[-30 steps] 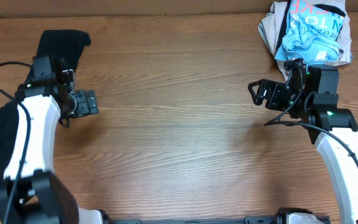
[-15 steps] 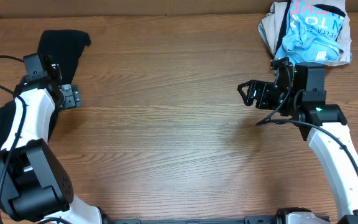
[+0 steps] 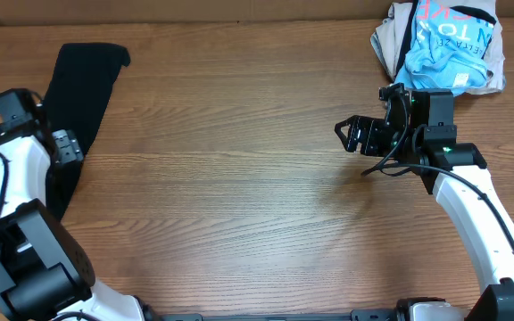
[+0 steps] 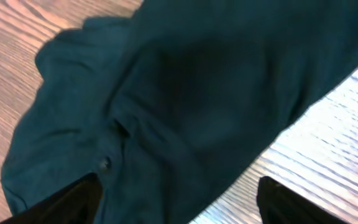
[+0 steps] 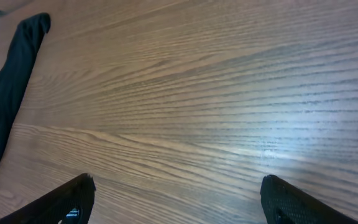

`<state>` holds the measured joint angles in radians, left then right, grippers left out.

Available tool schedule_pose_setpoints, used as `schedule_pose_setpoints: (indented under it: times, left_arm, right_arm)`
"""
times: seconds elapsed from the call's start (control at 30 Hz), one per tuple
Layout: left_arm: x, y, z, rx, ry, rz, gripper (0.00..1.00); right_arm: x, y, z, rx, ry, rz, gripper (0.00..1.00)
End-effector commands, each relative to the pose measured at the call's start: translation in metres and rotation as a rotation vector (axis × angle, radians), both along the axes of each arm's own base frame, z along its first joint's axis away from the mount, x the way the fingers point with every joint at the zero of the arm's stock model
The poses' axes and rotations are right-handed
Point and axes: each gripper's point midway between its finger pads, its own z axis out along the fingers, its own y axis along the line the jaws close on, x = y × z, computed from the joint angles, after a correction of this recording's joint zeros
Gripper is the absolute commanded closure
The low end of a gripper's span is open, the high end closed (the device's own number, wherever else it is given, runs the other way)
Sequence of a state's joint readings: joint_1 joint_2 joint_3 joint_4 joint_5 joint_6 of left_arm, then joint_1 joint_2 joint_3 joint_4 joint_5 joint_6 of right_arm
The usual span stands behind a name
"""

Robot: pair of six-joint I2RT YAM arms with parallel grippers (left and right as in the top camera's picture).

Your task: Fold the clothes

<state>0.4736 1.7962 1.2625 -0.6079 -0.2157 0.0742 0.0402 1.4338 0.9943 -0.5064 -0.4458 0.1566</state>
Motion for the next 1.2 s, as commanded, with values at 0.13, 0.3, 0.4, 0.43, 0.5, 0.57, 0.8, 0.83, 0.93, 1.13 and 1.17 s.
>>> schedule_pose_setpoints:
  times: [0.13, 0.3, 0.4, 0.43, 0.5, 0.57, 0.8, 0.83, 0.93, 1.13, 1.17]
  left_arm:
    - [0.022, -0.015, -0.001, -0.020, -0.019, -0.207, 0.21]
    - [0.022, -0.015, -0.015, -0.031, 0.011, -0.219, 0.23]
    - [0.019, -0.017, -0.031, -0.057, 0.047, -0.218, 0.23]
    - [0.019, -0.019, -0.035, -0.063, 0.052, -0.214, 0.24]
    - [0.020, -0.021, -0.038, -0.069, 0.058, -0.214, 0.27]
    - [0.022, -0.025, -0.039, -0.075, 0.056, -0.224, 0.30]
    - [0.021, -0.039, -0.053, -0.097, 0.098, -0.230, 0.33]
    - [0.019, -0.037, -0.056, -0.090, 0.112, -0.210, 0.32]
    - [0.010, -0.034, -0.069, -0.084, 0.164, -0.166, 0.29]
    - [0.000, -0.034, -0.085, -0.114, 0.211, -0.134, 0.35]
    - [0.000, -0.035, -0.086, -0.118, 0.212, -0.135, 0.38]
  right_arm:
    - [0.007, 0.004, 0.011, 0.009, -0.037, 0.010, 0.11]
    - [0.007, 0.004, 0.011, 0.008, -0.037, 0.010, 0.11]
    - [0.007, 0.004, 0.011, 0.008, -0.038, 0.010, 0.11]
    - [0.007, 0.004, 0.011, 0.008, -0.037, 0.010, 0.11]
    - [0.007, 0.004, 0.011, 0.008, -0.037, 0.010, 0.11]
    - [0.008, 0.004, 0.011, 0.008, -0.039, 0.010, 0.11]
    - [0.013, 0.004, 0.016, 0.011, -0.070, 0.010, 0.11]
    - [0.013, 0.004, 0.016, 0.011, -0.069, 0.010, 0.11]
    - [0.012, 0.004, 0.014, 0.010, -0.062, 0.010, 0.11]
    - [0.010, 0.004, 0.013, 0.010, -0.054, 0.010, 0.11]
    - [0.010, 0.004, 0.013, 0.009, -0.053, 0.010, 0.11]
